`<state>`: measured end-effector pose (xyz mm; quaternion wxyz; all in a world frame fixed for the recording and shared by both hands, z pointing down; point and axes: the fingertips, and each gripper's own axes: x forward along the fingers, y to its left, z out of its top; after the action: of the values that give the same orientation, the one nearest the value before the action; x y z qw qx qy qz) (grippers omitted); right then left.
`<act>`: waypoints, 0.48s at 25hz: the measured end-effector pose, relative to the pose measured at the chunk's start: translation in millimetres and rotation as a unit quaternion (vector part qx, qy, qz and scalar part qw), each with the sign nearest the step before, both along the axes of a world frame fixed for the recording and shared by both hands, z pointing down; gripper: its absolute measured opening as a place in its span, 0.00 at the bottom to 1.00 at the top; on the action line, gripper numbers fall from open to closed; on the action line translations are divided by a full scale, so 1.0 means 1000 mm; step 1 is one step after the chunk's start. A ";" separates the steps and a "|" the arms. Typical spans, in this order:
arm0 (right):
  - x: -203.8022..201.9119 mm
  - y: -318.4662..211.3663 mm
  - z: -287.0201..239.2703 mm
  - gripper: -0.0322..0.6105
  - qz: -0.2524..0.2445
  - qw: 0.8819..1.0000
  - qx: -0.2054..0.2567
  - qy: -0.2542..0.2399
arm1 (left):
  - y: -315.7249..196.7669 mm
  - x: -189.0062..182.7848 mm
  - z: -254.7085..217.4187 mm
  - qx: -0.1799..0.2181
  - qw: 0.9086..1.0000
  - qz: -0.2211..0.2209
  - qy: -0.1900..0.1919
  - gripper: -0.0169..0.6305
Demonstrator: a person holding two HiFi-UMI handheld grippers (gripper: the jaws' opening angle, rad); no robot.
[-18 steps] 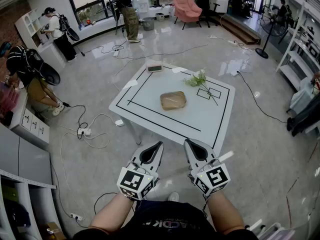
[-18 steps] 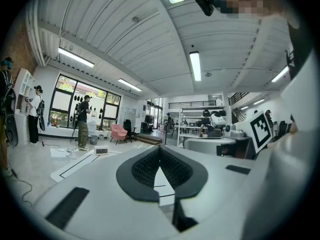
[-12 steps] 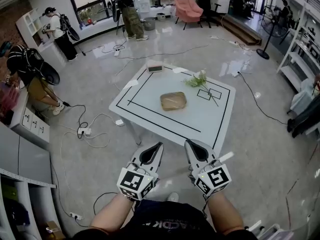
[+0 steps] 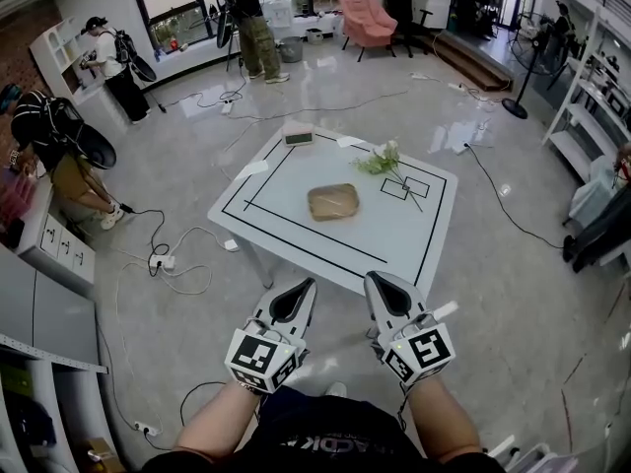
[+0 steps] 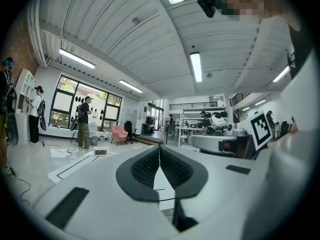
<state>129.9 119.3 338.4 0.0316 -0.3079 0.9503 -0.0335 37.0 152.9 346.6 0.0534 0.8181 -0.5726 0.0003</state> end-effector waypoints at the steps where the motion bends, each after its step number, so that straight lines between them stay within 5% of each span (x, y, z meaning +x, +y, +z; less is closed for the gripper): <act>1: 0.002 -0.002 0.000 0.05 0.001 1.000 -0.003 -0.002 | -0.001 0.002 0.000 0.000 1.000 0.002 0.001 0.04; 12: -0.008 -0.035 -0.001 0.12 0.012 0.999 -0.016 -0.036 | -0.037 -0.013 -0.003 0.005 1.000 0.027 0.002 0.07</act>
<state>121.6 84.4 337.8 0.0613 -0.3178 0.9443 -0.0592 24.3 116.3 343.6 0.0505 0.8333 -0.5504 -0.0023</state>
